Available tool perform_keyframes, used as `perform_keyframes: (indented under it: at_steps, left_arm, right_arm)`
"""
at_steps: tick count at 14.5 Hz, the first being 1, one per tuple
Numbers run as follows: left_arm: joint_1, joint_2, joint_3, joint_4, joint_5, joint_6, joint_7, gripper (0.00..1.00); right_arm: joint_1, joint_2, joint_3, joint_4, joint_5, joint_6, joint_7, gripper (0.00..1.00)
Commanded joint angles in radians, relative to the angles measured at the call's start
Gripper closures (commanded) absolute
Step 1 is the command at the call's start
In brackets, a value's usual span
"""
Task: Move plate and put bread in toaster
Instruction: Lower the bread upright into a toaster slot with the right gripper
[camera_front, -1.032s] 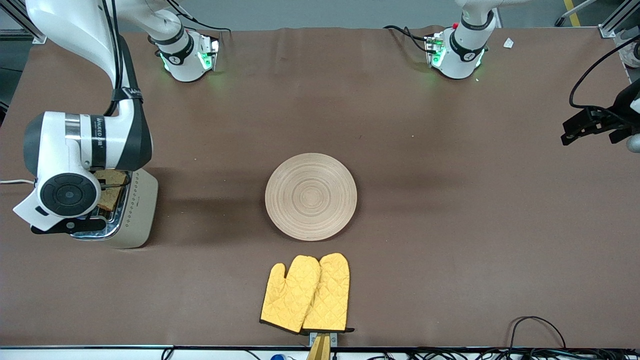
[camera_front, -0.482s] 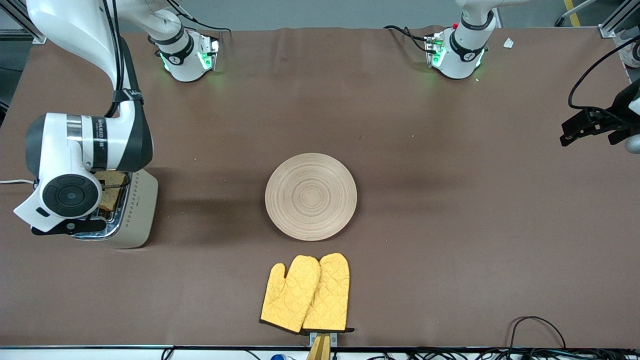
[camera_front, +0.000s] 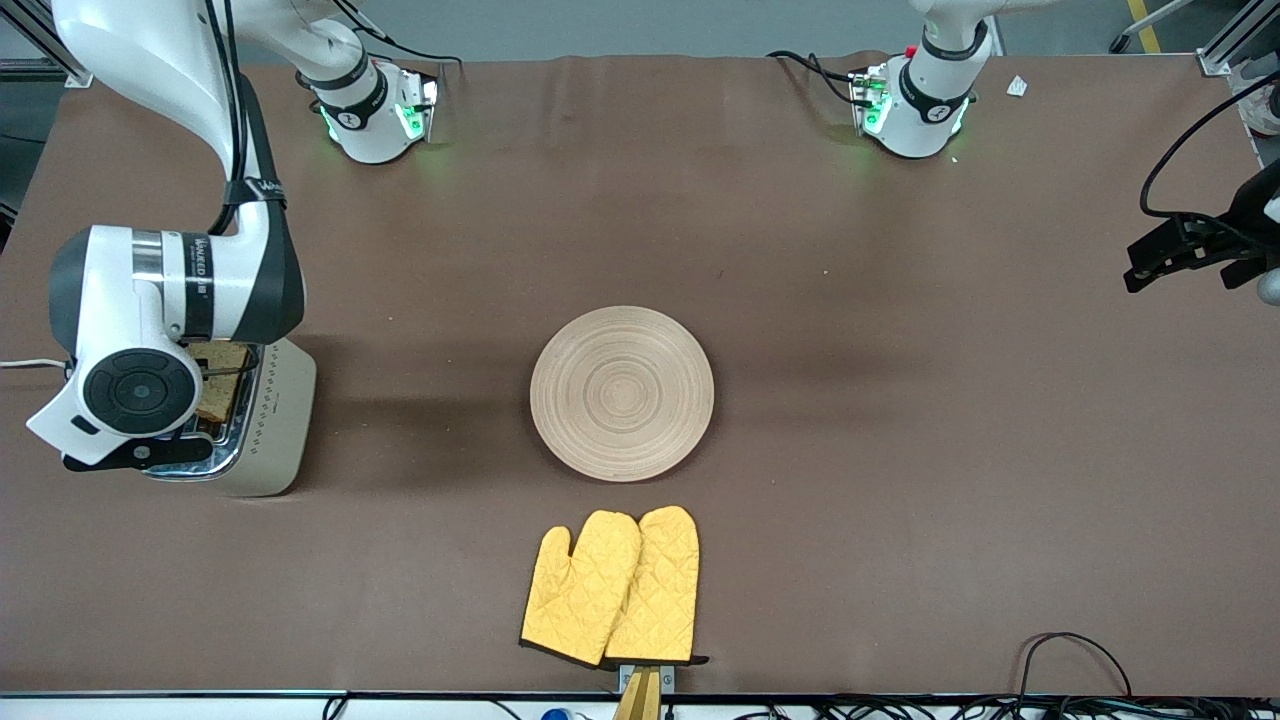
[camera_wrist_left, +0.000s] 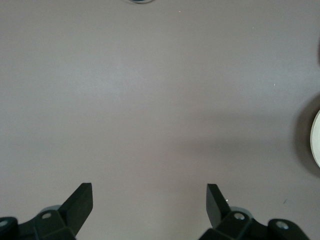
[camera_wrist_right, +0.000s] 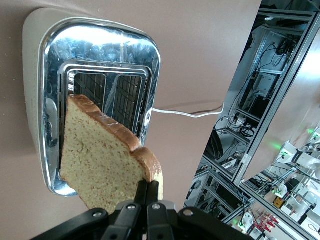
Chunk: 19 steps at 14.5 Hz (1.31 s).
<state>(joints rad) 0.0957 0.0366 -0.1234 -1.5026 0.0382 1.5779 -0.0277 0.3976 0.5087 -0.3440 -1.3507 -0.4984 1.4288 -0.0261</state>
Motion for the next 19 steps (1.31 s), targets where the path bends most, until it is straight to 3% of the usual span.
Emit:
perform_keyframes:
  at_steps: [1,17,19]
  left_arm:
    - [-0.002,0.002,-0.002,0.021,0.015,-0.012,0.011,0.00]
    - [-0.010,0.002,-0.007,0.021,0.017,-0.013,0.009,0.00]
    - [-0.008,-0.006,-0.040,0.021,0.015,-0.025,-0.003,0.00]
  right_arm:
    - [-0.006,-0.003,0.005,0.005,-0.044,-0.004,-0.023,0.99]
    - [-0.016,0.026,0.008,-0.004,-0.049,0.033,-0.015,0.99]
    - [-0.007,0.046,0.008,-0.002,-0.049,0.036,-0.009,0.99]
